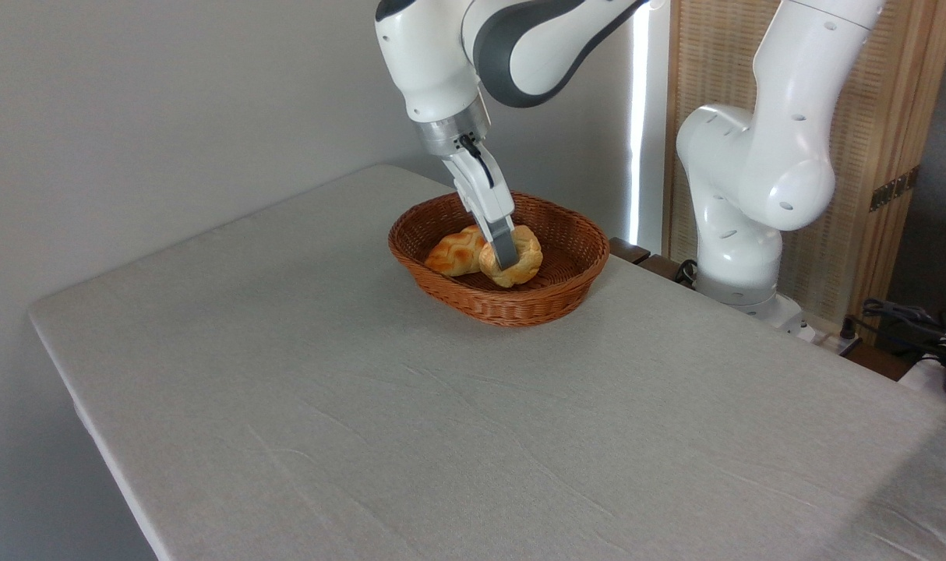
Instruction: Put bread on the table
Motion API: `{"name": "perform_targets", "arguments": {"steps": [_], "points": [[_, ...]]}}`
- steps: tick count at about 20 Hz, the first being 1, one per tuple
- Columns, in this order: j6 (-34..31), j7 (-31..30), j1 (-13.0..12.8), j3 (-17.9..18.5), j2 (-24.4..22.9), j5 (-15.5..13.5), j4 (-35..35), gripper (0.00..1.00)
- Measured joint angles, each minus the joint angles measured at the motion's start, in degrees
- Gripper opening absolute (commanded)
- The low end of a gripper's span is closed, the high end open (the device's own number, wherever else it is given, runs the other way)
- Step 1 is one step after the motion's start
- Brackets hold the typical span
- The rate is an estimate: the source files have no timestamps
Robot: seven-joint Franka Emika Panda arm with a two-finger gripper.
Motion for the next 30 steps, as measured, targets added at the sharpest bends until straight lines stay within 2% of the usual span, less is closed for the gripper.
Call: {"name": "perform_targets", "arguments": {"steps": [3,5,7,9,14,15,16,19,26,30], "points": [[-6.42,0.0,0.05,2.72,0.03,-0.84,6.46,0.17],[-8.56,0.0,0.09,5.12,0.69,-4.05,11.89,0.18],[-7.87,0.0,0.16,7.05,3.23,-7.26,16.21,0.19],[-3.04,0.0,0.23,8.5,7.47,-9.25,18.8,0.23],[15.7,0.0,0.27,10.8,17.48,-15.57,20.39,0.24],[18.77,0.0,0.26,11.15,18.81,-17.04,20.51,0.29],[21.69,0.0,0.29,11.5,19.87,-18.44,20.62,0.4],[26.92,0.0,0.3,12.01,21.81,-21.6,20.84,0.81],[29.35,0.0,0.29,12.03,23.48,-25.13,20.82,0.88],[29.35,0.0,0.29,12.03,24.82,-25.36,20.63,0.96]]}}
